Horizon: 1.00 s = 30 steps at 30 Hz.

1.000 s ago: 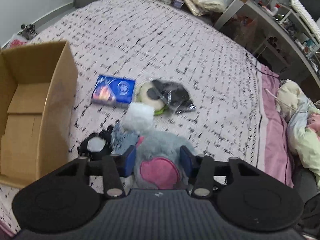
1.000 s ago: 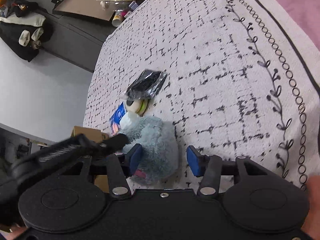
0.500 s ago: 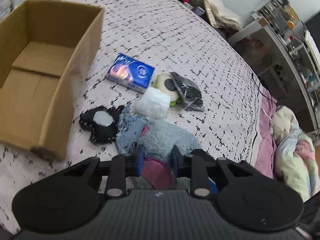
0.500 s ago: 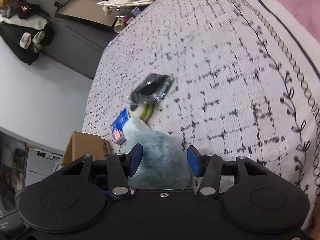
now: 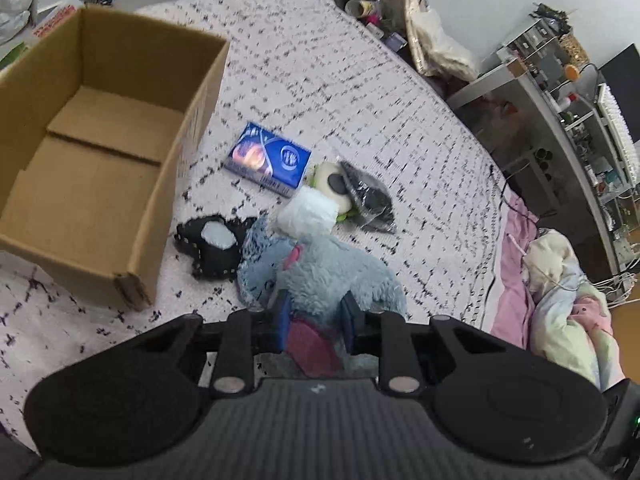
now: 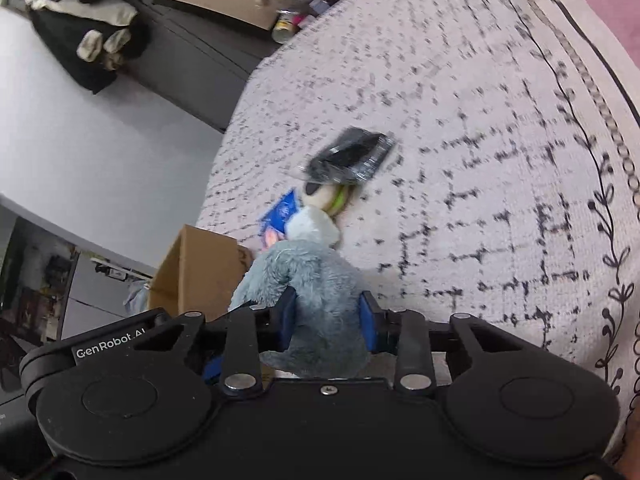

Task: Organize soft objects
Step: 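Close both grippers on the grey plush and lift it, then carry the grey plush into the cardboard box and open both grippers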

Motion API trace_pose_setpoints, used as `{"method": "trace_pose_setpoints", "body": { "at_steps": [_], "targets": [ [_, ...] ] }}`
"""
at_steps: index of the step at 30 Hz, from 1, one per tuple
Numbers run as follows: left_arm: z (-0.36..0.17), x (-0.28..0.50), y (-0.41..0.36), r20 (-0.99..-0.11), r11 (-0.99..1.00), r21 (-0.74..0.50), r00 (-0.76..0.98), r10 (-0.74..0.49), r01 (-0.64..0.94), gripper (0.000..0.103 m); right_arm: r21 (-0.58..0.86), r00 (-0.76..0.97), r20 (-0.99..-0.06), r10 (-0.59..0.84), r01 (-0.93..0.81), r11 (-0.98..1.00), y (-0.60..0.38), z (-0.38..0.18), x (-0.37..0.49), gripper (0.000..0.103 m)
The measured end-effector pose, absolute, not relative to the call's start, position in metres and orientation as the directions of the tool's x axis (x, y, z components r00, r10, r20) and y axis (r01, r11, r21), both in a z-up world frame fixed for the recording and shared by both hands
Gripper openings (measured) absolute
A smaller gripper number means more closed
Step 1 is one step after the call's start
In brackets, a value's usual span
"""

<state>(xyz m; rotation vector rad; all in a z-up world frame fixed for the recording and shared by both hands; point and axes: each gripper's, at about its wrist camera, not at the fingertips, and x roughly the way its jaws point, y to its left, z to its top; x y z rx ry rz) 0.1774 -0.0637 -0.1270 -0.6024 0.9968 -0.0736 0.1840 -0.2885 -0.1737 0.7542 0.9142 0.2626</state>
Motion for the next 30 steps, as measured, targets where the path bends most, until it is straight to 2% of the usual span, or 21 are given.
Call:
{"method": "trace_pose_setpoints", "body": {
  "at_steps": [13,30],
  "targets": [
    [-0.084,0.161,-0.043,-0.698,0.832,-0.536,0.631,-0.338,-0.147,0.024,0.642,0.661,-0.559,0.500,-0.037,0.766,-0.266,-0.122,0.171,0.032],
    [-0.052,0.143,0.000,-0.655,0.825,-0.543,0.694,-0.299,-0.157,0.024,0.660,0.660,-0.502,0.559,-0.125,0.741,-0.223,-0.092,0.169,0.031]
  ]
}}
